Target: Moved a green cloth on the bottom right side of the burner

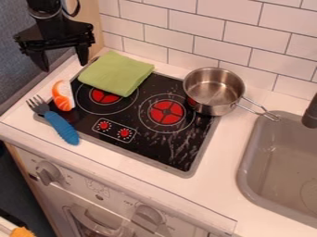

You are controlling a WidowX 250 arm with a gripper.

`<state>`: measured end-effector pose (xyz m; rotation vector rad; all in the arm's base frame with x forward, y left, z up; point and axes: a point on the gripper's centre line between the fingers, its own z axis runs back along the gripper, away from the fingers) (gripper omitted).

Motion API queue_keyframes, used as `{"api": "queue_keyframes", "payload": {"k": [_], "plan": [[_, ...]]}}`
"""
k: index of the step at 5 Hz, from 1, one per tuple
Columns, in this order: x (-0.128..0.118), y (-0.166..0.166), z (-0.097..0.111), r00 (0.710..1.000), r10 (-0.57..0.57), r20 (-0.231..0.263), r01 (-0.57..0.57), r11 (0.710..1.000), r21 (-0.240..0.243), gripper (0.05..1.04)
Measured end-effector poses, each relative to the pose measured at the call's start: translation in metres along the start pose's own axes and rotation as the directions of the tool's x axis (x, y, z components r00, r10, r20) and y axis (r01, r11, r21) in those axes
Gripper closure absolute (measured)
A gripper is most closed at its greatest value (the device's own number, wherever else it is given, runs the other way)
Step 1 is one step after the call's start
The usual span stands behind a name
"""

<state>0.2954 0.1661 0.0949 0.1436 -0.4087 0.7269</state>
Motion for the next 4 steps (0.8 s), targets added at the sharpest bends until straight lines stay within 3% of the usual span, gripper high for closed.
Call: {"api": "queue_keyframes", "payload": {"k": [1, 3, 4], "plan": [[-0.006, 0.0, -0.01, 0.999, -0.004, -0.038, 0.004, 1.0, 0.006, 0.082], [0.03, -0.021, -0.029, 0.989, -0.064, -0.132, 0.063, 0.998, -0.013, 0.083], [0.04, -0.029, -0.037, 0.986, -0.078, -0.149, 0.077, 0.997, -0.017, 0.082]]}}
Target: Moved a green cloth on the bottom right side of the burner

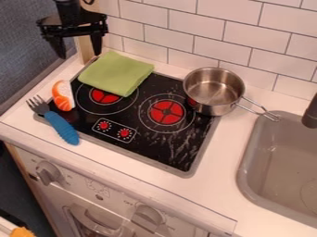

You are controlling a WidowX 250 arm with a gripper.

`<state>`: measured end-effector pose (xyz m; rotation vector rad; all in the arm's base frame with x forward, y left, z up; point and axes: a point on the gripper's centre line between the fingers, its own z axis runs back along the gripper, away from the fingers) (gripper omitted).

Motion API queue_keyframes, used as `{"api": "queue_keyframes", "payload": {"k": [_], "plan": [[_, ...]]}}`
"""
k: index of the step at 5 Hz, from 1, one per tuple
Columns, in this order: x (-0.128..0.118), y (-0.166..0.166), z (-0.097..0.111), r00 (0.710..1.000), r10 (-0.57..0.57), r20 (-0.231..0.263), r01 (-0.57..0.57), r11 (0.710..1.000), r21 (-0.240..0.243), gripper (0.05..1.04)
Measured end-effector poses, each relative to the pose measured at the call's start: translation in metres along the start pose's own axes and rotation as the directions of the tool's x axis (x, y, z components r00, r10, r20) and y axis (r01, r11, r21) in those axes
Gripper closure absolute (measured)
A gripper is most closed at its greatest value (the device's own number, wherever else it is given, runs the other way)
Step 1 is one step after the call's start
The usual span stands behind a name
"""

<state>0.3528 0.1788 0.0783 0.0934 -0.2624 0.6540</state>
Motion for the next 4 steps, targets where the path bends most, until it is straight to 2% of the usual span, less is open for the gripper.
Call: {"api": "queue_keyframes", "payload": {"k": [2, 3, 4], "plan": [[0.006, -0.027, -0.034, 0.995, -0.051, -0.084, 0.052, 0.999, 0.012, 0.082], [0.01, -0.033, -0.044, 0.993, -0.067, -0.099, 0.07, 0.997, 0.022, 0.083], [0.007, -0.037, -0.058, 0.99, -0.066, -0.124, 0.068, 0.998, 0.011, 0.083]]}}
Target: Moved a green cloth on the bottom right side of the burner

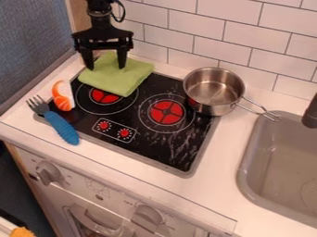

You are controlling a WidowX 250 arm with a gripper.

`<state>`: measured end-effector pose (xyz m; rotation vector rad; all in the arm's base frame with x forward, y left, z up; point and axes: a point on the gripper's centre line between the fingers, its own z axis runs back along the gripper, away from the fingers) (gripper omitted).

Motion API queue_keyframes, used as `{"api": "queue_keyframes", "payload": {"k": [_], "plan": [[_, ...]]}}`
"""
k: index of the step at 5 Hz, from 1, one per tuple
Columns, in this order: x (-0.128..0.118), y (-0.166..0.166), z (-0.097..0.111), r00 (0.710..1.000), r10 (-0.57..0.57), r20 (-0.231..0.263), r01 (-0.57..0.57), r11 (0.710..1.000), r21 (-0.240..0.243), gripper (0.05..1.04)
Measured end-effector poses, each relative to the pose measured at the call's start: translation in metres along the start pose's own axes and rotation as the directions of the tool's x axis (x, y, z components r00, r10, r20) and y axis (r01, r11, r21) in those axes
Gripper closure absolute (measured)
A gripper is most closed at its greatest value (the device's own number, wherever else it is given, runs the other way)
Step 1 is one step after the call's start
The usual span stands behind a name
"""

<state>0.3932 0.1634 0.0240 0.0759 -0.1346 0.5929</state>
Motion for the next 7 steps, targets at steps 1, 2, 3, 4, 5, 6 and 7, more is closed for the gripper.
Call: {"api": "queue_keyframes", "payload": {"k": [1, 2, 3, 4, 5, 6, 7], "plan": [[-0.002, -0.006, -0.006, 1.0, -0.004, -0.001, 0.004, 0.999, -0.04, 0.083], [-0.009, -0.006, -0.012, 1.0, -0.012, -0.008, 0.012, 0.999, -0.047, 0.082], [-0.021, -0.007, -0.01, 1.0, -0.014, -0.02, 0.013, 0.999, -0.051, 0.083], [-0.036, -0.013, -0.006, 0.999, -0.044, -0.022, 0.043, 0.998, -0.048, 0.083], [-0.049, -0.015, -0.003, 0.997, -0.071, -0.024, 0.07, 0.996, -0.046, 0.083], [-0.066, -0.023, 0.001, 0.994, -0.108, -0.025, 0.105, 0.992, -0.072, 0.083], [-0.088, -0.033, 0.005, 0.984, -0.175, -0.033, 0.171, 0.981, -0.087, 0.083]]}}
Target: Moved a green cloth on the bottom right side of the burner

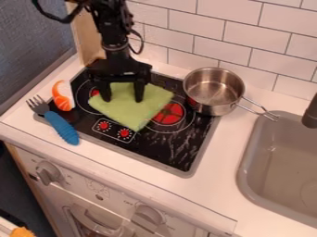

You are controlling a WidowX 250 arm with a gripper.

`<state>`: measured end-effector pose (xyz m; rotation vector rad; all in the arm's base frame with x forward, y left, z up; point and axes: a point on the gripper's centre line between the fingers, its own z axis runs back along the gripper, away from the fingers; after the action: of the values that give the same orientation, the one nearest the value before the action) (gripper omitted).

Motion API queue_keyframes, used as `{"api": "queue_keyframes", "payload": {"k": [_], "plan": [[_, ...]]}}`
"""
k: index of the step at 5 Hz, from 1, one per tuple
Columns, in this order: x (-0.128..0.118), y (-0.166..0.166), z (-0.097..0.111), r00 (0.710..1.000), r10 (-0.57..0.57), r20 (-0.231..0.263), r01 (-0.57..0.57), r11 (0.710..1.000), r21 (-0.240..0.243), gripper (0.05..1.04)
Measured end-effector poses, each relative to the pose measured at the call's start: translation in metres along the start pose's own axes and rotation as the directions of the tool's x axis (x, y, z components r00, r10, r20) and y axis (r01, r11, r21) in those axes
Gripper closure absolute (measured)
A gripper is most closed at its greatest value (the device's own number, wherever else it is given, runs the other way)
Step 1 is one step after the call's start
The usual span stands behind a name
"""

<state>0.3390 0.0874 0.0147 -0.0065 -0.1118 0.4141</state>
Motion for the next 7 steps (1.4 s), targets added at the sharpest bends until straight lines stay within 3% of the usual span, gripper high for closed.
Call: {"api": "queue_keyframes", "payload": {"k": [2, 4, 7], "plan": [[-0.047, -0.027, 0.008, 0.994, -0.109, -0.005, 0.109, 0.993, -0.034, 0.082], [-0.09, -0.053, 0.014, 0.971, -0.236, -0.026, 0.235, 0.971, -0.033, 0.082], [-0.104, -0.067, 0.012, 0.95, -0.31, -0.034, 0.31, 0.951, 0.001, 0.082]]}}
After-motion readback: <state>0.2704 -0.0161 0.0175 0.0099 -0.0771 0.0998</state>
